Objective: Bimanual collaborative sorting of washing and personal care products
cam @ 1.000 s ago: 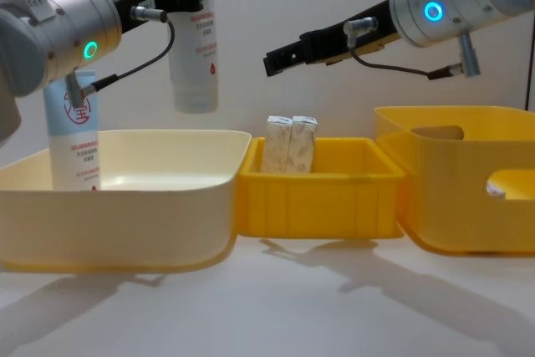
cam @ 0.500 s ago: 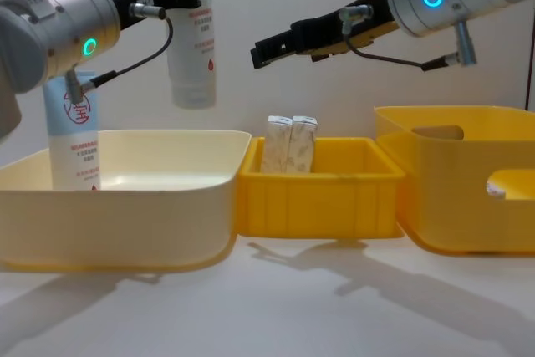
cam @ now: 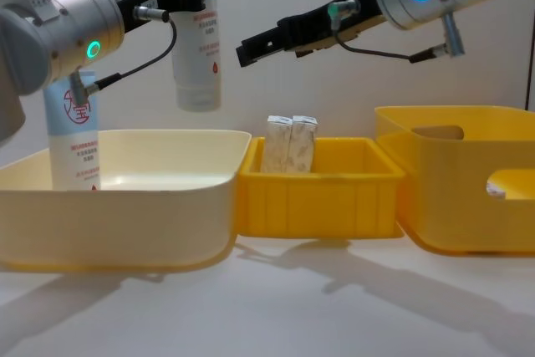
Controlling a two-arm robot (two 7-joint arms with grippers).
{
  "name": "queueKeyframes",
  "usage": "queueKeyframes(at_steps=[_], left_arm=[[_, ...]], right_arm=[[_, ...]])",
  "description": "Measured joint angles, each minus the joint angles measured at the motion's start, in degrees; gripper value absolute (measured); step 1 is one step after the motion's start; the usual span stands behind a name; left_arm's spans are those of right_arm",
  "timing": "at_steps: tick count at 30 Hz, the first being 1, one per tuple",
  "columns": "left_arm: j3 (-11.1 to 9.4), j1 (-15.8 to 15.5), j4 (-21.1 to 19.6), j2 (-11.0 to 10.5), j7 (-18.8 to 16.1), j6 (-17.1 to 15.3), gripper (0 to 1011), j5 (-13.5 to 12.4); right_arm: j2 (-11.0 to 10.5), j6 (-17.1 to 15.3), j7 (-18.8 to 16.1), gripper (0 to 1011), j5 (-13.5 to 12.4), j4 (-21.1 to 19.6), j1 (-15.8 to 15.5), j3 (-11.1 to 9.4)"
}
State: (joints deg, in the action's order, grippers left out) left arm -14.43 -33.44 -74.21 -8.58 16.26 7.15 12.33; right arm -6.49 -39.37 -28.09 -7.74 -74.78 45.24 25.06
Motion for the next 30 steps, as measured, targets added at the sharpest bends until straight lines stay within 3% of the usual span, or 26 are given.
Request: queueKeyframes(at_steps=[12,30], left_arm=[[0.0,0.1,0.0,0.0,0.6,0.2,191,0.5],[-1.1,-0.2,-1.1,0.2,1.3,0.5,190,1.0]], right_arm=[[0.3,1.1,-1.1,1001,0.3,3.7,2.9,2.2],[1.7,2.4,-1.3,1001,0.1,7.6,4.5,4.0]])
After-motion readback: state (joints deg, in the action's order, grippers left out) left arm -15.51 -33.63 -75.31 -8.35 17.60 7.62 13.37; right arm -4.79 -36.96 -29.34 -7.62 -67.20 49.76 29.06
